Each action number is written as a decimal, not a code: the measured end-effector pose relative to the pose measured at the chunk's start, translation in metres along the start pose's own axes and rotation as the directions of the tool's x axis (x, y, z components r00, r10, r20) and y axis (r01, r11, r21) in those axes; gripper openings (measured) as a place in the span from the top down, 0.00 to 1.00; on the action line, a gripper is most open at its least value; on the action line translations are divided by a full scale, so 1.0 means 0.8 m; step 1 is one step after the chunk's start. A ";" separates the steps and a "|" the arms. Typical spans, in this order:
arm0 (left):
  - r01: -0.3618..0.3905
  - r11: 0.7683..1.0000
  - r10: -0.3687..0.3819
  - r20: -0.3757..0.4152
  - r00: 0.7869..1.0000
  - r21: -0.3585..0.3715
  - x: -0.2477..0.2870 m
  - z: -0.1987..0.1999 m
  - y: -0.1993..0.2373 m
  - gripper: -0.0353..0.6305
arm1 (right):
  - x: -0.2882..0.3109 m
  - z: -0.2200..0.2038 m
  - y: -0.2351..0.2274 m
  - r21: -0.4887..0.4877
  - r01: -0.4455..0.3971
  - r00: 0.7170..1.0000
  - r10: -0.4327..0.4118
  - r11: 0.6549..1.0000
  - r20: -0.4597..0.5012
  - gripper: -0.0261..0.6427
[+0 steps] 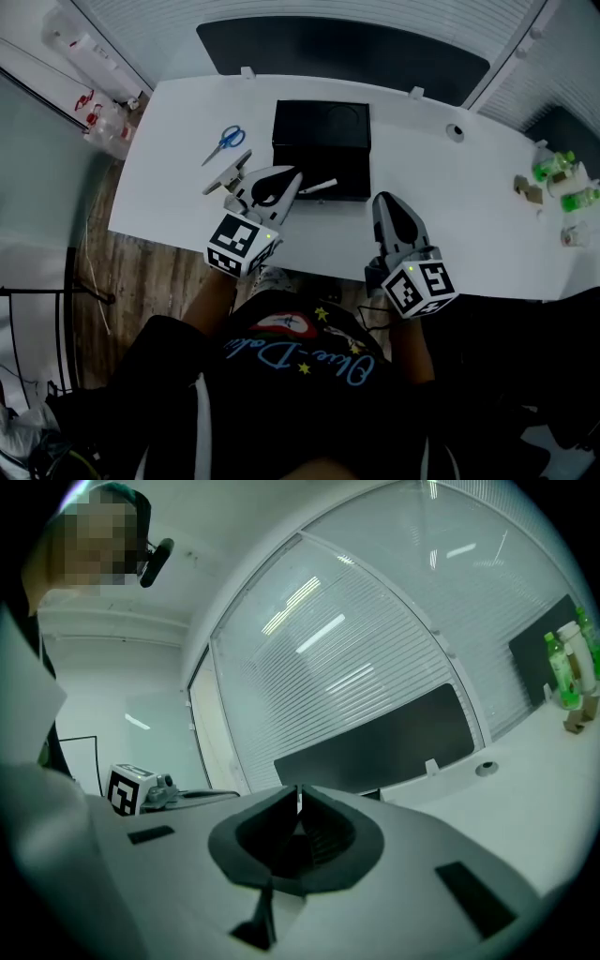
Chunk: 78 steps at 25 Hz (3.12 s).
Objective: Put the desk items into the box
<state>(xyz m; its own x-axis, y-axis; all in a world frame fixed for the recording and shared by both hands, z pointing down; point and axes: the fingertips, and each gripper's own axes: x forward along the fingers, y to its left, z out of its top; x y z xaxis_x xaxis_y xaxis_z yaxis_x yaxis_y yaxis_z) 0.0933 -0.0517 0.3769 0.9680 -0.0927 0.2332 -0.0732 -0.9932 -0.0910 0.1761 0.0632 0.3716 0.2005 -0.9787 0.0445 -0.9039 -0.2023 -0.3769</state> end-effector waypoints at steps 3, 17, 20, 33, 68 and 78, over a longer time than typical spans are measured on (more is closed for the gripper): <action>-0.020 1.000 0.020 -0.011 1.000 -0.010 -0.013 -0.011 0.017 0.94 | 0.018 -0.004 0.012 0.009 -0.018 1.000 0.018 1.000 -0.004 0.93; -0.213 0.975 0.207 -0.099 0.973 -0.058 -0.096 -0.067 0.151 0.93 | 0.105 -0.034 0.085 0.006 -0.106 0.992 0.106 0.994 -0.065 0.93; -0.222 0.973 0.212 -0.121 0.970 -0.067 -0.104 -0.082 0.167 0.93 | 0.120 -0.038 0.095 0.005 -0.111 0.991 0.111 0.994 -0.068 0.93; -0.146 0.984 0.120 -0.228 0.966 -0.098 -0.100 -0.151 0.201 0.82 | 0.164 -0.040 0.119 -0.039 -0.074 0.994 0.071 0.996 -0.089 0.93; -0.019 0.972 0.140 -0.511 0.848 0.235 -0.036 -0.283 0.186 0.81 | 0.161 -0.003 0.115 -0.123 0.036 0.998 -0.043 0.992 -0.056 0.93; -0.079 0.948 0.233 -0.500 0.834 0.309 -0.038 -0.266 0.212 0.91 | 0.156 -0.001 0.109 -0.107 0.034 0.999 -0.038 0.994 -0.038 0.93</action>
<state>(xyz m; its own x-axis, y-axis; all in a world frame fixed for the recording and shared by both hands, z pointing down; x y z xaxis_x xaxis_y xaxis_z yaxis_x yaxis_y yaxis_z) 0.0001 -0.2327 0.5600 0.6707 -0.3438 0.6572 -0.0719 -0.9120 -0.4037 0.1221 -0.0767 0.3450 0.2199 -0.9710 0.0942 -0.9320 -0.2377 -0.2737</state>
